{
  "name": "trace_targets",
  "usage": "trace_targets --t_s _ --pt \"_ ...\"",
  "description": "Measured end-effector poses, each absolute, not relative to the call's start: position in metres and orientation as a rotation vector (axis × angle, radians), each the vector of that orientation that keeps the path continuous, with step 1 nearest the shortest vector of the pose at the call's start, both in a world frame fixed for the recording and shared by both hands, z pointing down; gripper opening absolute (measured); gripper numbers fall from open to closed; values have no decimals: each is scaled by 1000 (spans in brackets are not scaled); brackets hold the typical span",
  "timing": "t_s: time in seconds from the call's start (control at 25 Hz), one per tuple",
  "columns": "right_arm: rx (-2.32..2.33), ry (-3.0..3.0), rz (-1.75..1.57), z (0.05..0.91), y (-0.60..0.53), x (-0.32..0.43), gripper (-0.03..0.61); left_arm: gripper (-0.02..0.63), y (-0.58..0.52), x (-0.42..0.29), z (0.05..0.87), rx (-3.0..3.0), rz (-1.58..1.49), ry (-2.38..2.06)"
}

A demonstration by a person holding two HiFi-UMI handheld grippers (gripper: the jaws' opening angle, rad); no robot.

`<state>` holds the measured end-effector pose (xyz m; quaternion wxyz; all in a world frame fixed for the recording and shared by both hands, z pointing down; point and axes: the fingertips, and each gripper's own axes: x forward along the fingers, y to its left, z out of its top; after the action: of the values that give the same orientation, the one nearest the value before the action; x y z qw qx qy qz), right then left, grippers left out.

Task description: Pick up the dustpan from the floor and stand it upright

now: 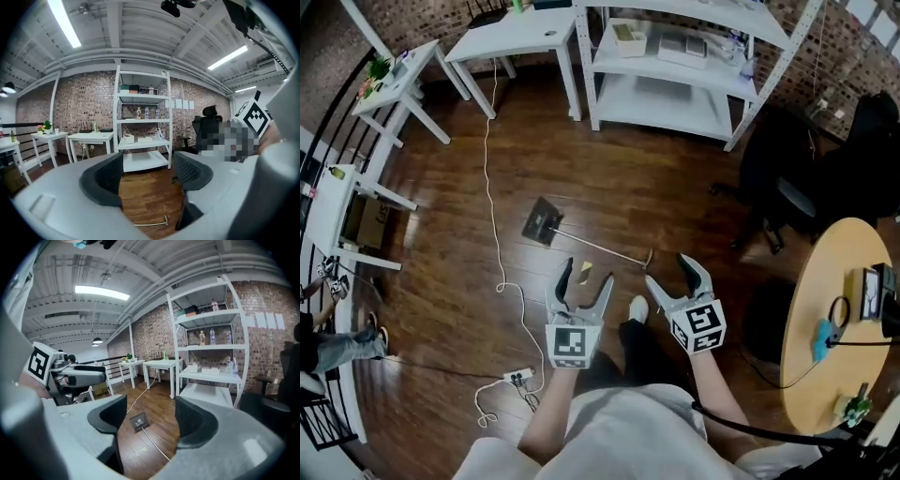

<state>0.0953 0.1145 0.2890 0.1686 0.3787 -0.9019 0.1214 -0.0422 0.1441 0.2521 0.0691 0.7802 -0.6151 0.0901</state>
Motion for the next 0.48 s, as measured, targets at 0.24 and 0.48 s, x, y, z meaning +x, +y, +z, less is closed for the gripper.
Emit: trace_targets --t_s 0.24,0.48 --pt "941 -2379 453 435 30 104 281 357 38 -26 350 2347 392 -1674" --pt "863 -2162 598 633 7 108 279 357 -18 -19 503 2330 521 -1431"
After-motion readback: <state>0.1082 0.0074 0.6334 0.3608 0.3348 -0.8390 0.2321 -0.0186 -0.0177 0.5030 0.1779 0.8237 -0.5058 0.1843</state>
